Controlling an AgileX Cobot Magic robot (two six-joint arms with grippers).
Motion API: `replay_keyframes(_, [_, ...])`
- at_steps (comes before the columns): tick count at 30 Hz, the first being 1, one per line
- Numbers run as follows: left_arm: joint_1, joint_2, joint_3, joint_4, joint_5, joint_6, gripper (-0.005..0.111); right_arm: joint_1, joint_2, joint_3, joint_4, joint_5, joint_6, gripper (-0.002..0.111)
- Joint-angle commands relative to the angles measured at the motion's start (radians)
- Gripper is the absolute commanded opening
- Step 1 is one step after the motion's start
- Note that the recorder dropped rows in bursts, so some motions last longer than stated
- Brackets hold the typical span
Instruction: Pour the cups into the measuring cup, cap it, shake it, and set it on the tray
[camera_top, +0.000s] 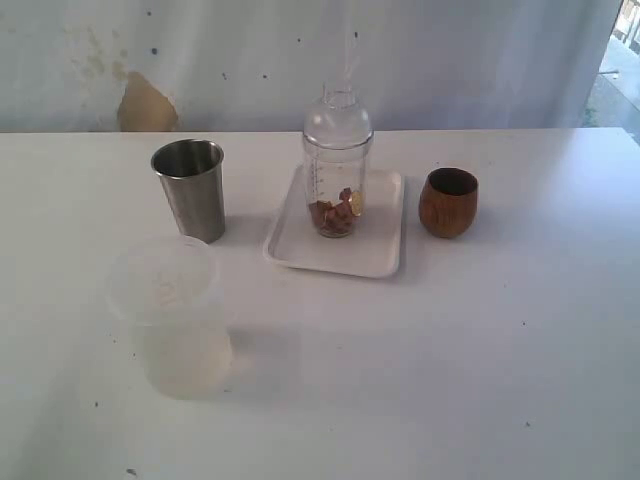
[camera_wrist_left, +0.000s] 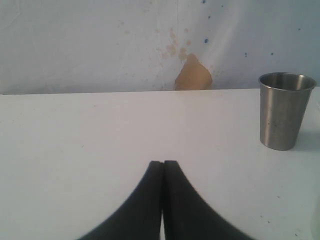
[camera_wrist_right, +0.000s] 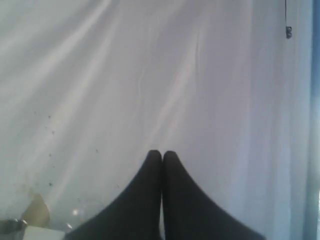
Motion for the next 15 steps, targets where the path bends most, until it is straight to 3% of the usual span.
replay_keyframes(1, [0.001,-0.005,0.004,-0.013,-0.013,-0.002,0.000,-0.101,-0.006,0.076,-0.032,0.029,0.011,0.000])
replay_keyframes(5, [0.001,-0.005,0.004,-0.013,-0.013,-0.002,0.000,-0.114,-0.006,0.144,-0.032,0.015,0.013,0.000])
replay_keyframes(8, [0.001,-0.005,0.004,-0.013,-0.013,-0.002,0.000,-0.114,-0.006,0.144,-0.080,0.153,-0.011,0.000])
replay_keyframes(15, [0.001,-0.005,0.004,-0.011,-0.013,-0.004,0.000,-0.150,-0.006,0.144,-0.311,0.374,0.261,0.000])
